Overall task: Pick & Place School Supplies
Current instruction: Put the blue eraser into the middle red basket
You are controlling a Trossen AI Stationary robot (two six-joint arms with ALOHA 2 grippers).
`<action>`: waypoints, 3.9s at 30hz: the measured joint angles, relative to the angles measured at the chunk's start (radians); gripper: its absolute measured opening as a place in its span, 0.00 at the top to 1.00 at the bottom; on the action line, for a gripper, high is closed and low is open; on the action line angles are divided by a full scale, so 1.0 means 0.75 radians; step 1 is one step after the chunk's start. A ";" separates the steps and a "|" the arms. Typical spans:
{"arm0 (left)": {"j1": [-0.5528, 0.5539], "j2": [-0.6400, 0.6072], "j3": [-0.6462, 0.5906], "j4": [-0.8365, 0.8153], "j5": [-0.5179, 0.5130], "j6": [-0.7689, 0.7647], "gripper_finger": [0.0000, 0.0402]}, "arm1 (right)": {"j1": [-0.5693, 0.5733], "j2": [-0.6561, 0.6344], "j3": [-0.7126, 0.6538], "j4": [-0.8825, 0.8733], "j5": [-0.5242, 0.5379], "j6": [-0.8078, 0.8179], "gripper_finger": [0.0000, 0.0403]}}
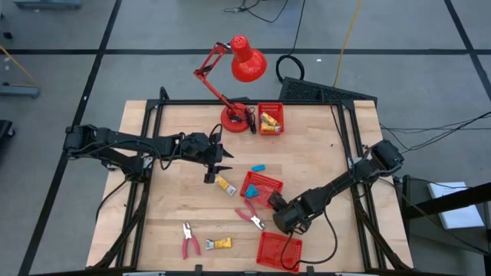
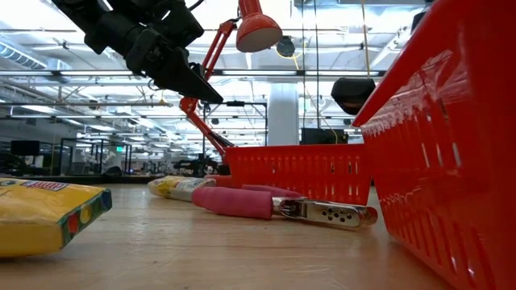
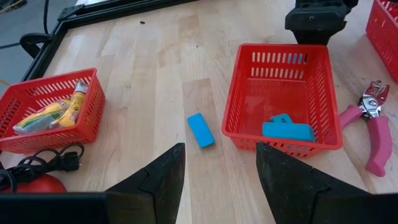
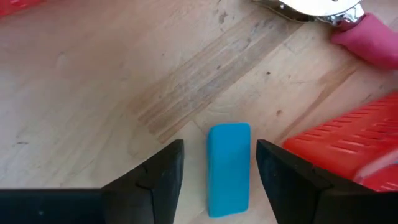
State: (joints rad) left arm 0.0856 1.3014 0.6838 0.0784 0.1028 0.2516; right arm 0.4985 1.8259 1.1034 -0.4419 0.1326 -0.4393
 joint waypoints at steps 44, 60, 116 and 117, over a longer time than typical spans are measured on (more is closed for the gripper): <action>0.000 0.000 0.000 0.000 0.003 0.004 0.51 | 0.009 -0.068 -0.010 0.155 0.032 1.125 0.99; 0.000 -0.001 0.000 0.001 0.005 0.010 0.51 | 0.061 -0.108 -0.005 0.114 -0.008 1.196 1.00; -0.001 -0.001 0.000 0.021 0.005 0.017 0.51 | 0.116 -0.025 -0.007 -0.054 0.177 1.280 0.90; -0.001 -0.001 0.000 0.028 0.005 0.017 0.51 | 0.120 -0.044 -0.009 -0.084 0.205 1.290 0.90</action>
State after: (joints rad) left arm 0.0853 1.3010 0.6838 0.0998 0.1067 0.2642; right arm 0.5886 1.7933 1.0969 -0.5048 0.2867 0.5281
